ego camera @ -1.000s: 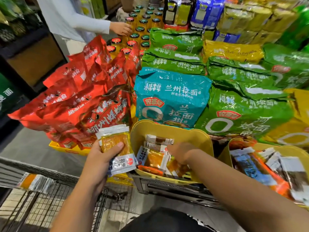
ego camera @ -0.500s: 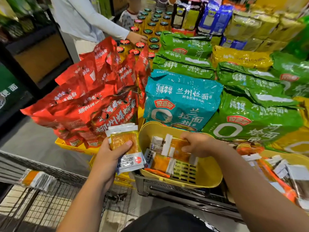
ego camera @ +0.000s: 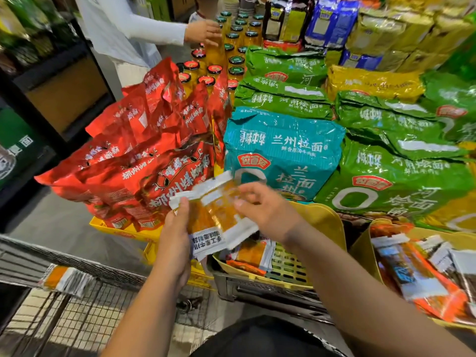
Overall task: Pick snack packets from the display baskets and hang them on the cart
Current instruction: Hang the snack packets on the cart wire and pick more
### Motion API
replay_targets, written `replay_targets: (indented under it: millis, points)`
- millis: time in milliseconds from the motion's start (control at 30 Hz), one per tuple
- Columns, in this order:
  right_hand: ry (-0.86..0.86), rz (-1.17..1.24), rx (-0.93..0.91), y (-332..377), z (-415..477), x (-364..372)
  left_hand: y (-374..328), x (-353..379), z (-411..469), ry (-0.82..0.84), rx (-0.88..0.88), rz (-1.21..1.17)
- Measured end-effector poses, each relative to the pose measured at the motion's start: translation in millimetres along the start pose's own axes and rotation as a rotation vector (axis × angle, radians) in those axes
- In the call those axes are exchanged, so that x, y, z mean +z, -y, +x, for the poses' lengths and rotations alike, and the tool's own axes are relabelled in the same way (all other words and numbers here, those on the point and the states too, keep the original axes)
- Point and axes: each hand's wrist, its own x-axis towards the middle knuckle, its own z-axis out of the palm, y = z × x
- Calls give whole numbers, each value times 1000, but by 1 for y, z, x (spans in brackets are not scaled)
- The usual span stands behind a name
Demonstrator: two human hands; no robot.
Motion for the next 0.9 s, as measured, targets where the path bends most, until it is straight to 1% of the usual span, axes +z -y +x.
replay_targets:
  millis: [33, 67, 133, 167, 200, 267, 300, 333, 400, 467, 600, 667, 733, 833, 900]
  points:
    - [40, -72, -6, -2, 0, 7, -1, 2, 0, 22, -13, -10]
    - [61, -96, 5, -5, 1, 10, -1, 2, 1, 46, -7, 19]
    - [15, -67, 106, -13, 6, 3, -1, 0, 3, 72, 19, 79]
    - [-16, -111, 173, -21, 9, -6, -1, -3, 4, 76, 23, 82]
    - [-26, -254, 225, -31, 14, -15, -2, -6, 3, 71, 22, 73]
    - [50, -733, 340, -55, 24, -29, -3, -10, 3, 56, 11, 41]
    - [82, -923, 399, -65, 28, -31, -3, -12, 4, 53, 8, 25]
    - [84, -1044, 424, -75, 34, -30, -4, -13, 3, 55, 9, 8]
    - [49, -1148, 408, -88, 44, -25, -4, -16, 3, 55, 3, -27]
    - [37, -1205, 365, -92, 50, -16, -6, -20, 2, 53, -6, -57]
    - [117, -1303, 328, -106, 53, 1, -8, -26, 1, 20, -46, -119]
    - [178, -1232, 301, -114, 53, 2, -8, -28, 1, 13, -71, -150]
    - [254, -1098, 296, -117, 52, -2, -8, -29, -1, 23, -64, -154]
    - [259, -912, 336, -118, 56, -10, -4, -31, -5, 52, -46, -123]
    - [276, -916, 393, -116, 57, -11, -1, -32, -7, 66, -38, -99]
